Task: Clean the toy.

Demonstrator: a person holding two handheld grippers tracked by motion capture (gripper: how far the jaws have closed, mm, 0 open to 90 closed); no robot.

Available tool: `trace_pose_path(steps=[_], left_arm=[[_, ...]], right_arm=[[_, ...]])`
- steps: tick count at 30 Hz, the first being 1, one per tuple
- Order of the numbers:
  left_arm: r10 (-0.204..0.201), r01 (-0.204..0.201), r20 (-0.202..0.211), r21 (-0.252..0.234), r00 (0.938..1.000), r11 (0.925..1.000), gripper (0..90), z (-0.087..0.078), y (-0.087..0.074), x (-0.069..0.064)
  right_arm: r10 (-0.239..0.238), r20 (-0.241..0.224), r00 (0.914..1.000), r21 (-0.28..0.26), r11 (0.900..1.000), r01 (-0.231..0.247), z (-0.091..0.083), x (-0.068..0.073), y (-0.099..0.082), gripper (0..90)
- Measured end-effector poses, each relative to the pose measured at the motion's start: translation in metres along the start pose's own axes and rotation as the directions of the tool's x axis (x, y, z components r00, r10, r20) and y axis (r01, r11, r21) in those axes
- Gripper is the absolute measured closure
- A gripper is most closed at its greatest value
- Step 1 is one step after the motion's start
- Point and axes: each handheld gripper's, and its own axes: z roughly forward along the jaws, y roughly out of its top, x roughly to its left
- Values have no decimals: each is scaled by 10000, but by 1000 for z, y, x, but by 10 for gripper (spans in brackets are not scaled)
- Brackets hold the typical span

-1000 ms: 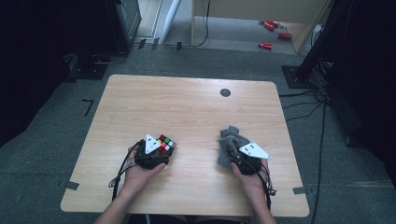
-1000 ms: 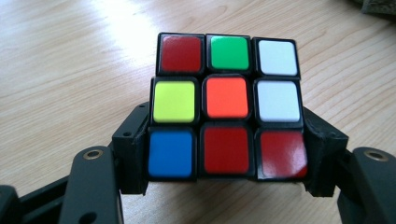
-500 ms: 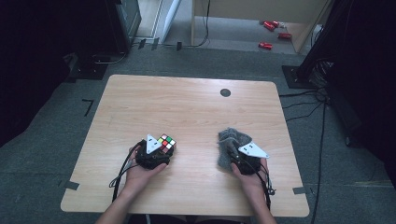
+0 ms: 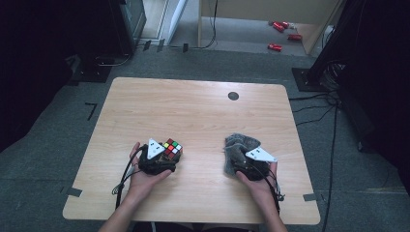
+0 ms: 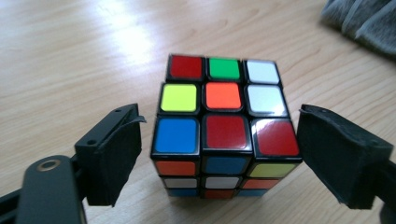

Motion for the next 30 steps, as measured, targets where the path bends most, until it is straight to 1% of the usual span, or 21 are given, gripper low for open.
trace_pose_path(steps=[2, 3, 5, 6, 8, 9, 11, 12, 15, 19, 22, 25, 26, 30], left_arm=[[-144, 144, -35, -53, 9999, 9999, 138, -6, 3, 2], [-297, 297, -64, 14, 9995, 9996, 137, -9, 4, 4], [-681, 681, 19, -1, 9977, 9977, 137, -17, 7, 5], [-779, 779, 35, -59, 9970, 9969, 135, -20, 8, 5], [-820, 820, 6, -118, 9966, 9966, 127, -27, 9, 3], [-688, 688, 24, -79, 9976, 9976, 126, -30, 9, 2], [-346, 345, -137, -66, 9993, 9994, 117, -36, 8, 1], [-303, 301, -164, -93, 9994, 9995, 117, -41, 7, 3], [-372, 367, -238, -221, 9990, 9991, 117, -51, 4, 9], [-465, 452, -399, -325, 9981, 9984, 117, -64, -1, 19], [-654, 637, -421, -388, 9970, 9972, 116, -72, -6, 27], [-775, 765, -541, -219, 9955, 9968, 116, -77, -13, 35], [-875, 867, -550, -165, 9946, 9961, 116, -78, -15, 37], [-981, 984, -743, 11, 9924, 9951, 116, -85, -25, 47]], right_arm=[[88, 55, 9999, -208, 9997, -87, -6, 0, 4, 238], [209, 104, 9997, -324, 9993, -206, -10, -1, 7, 200], [653, -19, 9979, -661, 9957, -653, -17, -5, 13, 155], [882, -88, 9961, -819, 9927, -886, -20, -8, 17, 135], [1225, -68, 9924, -1127, 9861, -1225, -27, -13, 23, 125], [1263, -74, 9920, -1192, 9848, -1262, -31, -15, 25, 111], [970, 84, 9953, -1030, 9901, -956, -37, -18, 28, 66], [896, 124, 9959, -976, 9913, -879, -41, -20, 28, 65], [807, 289, 9963, -802, 9937, -781, -53, -29, 25, 45], [990, 513, 9938, -713, 9929, -952, -69, -43, 15, 34], [1036, 770, 9916, -591, 9933, -991, -81, -53, 5, 22], [1050, 974, 9897, -453, 9939, -1010, -92, -62, -6, 17], [1069, 1017, 9891, -399, 9939, -1033, -95, -65, -9, 13], [1209, 1219, 9852, -256, 9926, -1186, -106, -77, -21, 10]])
